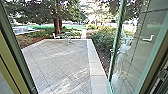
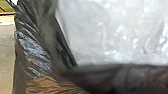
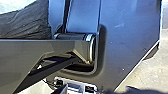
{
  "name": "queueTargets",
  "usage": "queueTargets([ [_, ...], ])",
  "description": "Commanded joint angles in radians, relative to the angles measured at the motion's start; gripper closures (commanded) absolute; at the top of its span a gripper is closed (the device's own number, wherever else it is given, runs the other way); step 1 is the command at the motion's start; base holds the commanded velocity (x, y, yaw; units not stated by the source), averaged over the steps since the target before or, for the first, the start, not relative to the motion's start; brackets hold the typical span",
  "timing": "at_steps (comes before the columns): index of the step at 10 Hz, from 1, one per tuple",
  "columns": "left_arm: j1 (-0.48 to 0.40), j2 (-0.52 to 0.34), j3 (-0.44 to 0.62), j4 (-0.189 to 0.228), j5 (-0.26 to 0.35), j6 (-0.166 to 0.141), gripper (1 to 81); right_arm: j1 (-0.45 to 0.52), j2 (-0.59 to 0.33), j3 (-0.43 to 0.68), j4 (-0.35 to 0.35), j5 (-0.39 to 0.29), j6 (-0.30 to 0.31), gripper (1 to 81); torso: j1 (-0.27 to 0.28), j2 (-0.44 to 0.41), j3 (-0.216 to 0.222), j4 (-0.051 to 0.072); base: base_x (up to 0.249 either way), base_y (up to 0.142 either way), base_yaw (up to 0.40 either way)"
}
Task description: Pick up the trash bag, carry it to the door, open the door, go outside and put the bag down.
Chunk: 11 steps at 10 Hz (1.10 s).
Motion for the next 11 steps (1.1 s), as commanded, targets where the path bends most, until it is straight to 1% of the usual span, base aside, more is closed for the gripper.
queueTargets([
  [1,-0.038,-0.001,0.001,0.002,0.065,0.01,81.1,0.04,0.014,0.006,-0.004,-0.071,-0.004,1.0,0.0,0.0,0.0,0.0,0.091,0.0,0.0],
  [11,-0.038,-0.001,0.001,0.0,0.065,0.01,81.1,0.038,0.014,0.006,-0.002,-0.071,-0.004,1.0,-0.003,-0.001,0.0,0.0,0.091,0.0,0.0],
])
